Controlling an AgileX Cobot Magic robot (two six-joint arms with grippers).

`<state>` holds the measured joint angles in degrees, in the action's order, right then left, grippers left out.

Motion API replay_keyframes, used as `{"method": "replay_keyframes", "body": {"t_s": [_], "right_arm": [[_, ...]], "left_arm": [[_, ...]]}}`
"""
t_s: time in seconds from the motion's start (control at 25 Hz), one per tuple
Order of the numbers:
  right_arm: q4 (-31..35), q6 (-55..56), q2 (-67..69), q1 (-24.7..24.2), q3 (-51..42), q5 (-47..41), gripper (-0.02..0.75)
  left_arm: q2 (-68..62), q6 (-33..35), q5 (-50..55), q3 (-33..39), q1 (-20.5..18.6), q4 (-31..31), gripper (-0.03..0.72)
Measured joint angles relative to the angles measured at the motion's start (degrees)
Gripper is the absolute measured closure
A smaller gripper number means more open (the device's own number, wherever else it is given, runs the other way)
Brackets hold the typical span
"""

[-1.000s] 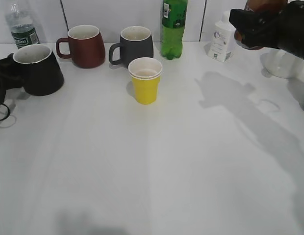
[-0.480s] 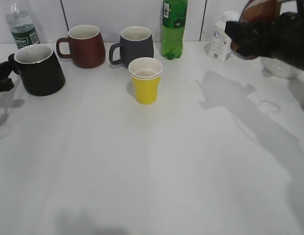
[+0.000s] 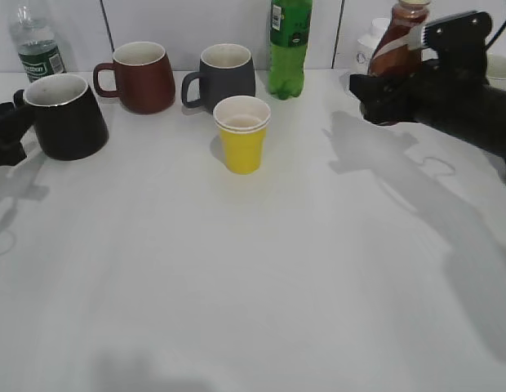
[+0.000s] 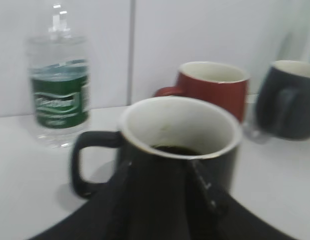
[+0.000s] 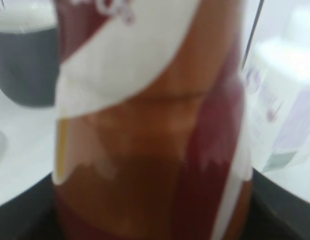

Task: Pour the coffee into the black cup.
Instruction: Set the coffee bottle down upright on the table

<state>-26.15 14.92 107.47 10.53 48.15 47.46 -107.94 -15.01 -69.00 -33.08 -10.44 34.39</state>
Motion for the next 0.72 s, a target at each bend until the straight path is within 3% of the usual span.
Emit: {"method": "replay_keyframes", "body": {"t_s": [0.2, 0.72], "right_arm": [[0.2, -2.7, 7.5, 0.0, 5.0, 0.7, 0.211], [0.4, -3.2, 17.2, 0.0, 9.5, 3.9, 0.211]], "left_arm": [[0.7, -1.3, -0.1, 0.0, 0.1, 4.6, 0.431], [0.7, -1.5, -0.1, 0.0, 0.5, 5.5, 0.431]]}}
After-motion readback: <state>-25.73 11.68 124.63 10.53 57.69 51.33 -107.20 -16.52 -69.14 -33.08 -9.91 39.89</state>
